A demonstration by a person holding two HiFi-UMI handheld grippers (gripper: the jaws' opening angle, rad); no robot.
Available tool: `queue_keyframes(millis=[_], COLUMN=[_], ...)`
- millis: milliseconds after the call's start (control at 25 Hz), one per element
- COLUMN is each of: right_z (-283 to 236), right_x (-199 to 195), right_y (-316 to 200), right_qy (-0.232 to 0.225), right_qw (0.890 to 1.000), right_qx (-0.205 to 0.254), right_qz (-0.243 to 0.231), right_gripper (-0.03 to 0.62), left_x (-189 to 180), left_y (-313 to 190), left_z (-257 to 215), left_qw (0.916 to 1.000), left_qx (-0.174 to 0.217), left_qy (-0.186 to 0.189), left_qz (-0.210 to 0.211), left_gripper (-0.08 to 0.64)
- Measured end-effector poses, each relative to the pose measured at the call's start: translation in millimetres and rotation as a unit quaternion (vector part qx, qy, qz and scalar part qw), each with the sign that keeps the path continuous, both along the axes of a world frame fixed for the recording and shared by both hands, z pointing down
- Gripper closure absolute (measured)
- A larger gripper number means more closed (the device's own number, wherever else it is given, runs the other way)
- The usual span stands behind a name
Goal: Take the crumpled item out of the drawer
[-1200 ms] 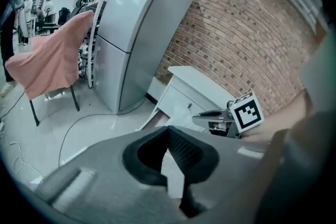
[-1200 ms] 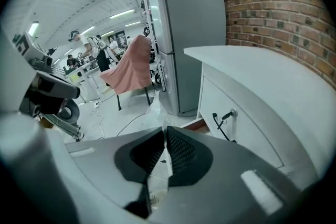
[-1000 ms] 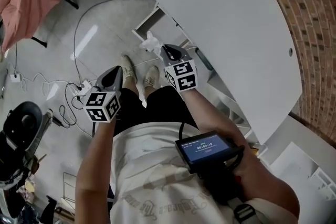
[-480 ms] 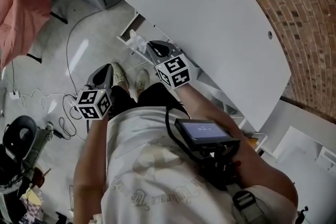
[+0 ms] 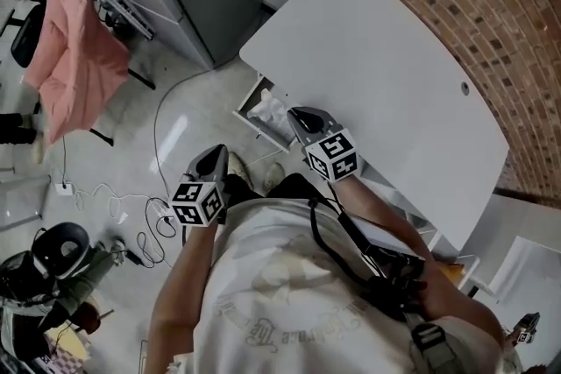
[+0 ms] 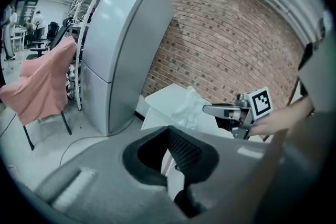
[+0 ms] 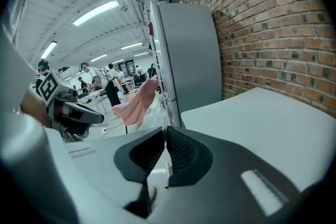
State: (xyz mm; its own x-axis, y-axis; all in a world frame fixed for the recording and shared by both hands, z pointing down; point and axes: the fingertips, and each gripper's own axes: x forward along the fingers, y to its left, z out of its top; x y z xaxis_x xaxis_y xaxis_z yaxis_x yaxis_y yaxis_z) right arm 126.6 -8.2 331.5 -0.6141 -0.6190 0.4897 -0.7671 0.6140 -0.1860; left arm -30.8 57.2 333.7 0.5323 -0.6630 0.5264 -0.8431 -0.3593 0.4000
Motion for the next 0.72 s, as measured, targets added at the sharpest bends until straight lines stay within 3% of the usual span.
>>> queue_keyframes(millis=[480,720], right_z=[-47.7,-57.3], right_x=[11.1,12.0], right_y=[8.5,14.9], right_qy=[-0.036,-0.039], right_qw=[0.998,0.997], right_qx=[0.043,0.056], right_qz=[-0.015,-0.019], right_gripper=[0.57,0.571], left_x=[8.0,14.4], left_y=[-17.8,-16.6], left_z=[-40.0,-46.6], left_qw=[0.9979,0.9968], left_qx=[0.061,0.073], left_qy=[-0.018,-0.023], left_qz=[0.011,0.024], left_gripper=[0.557,0.557])
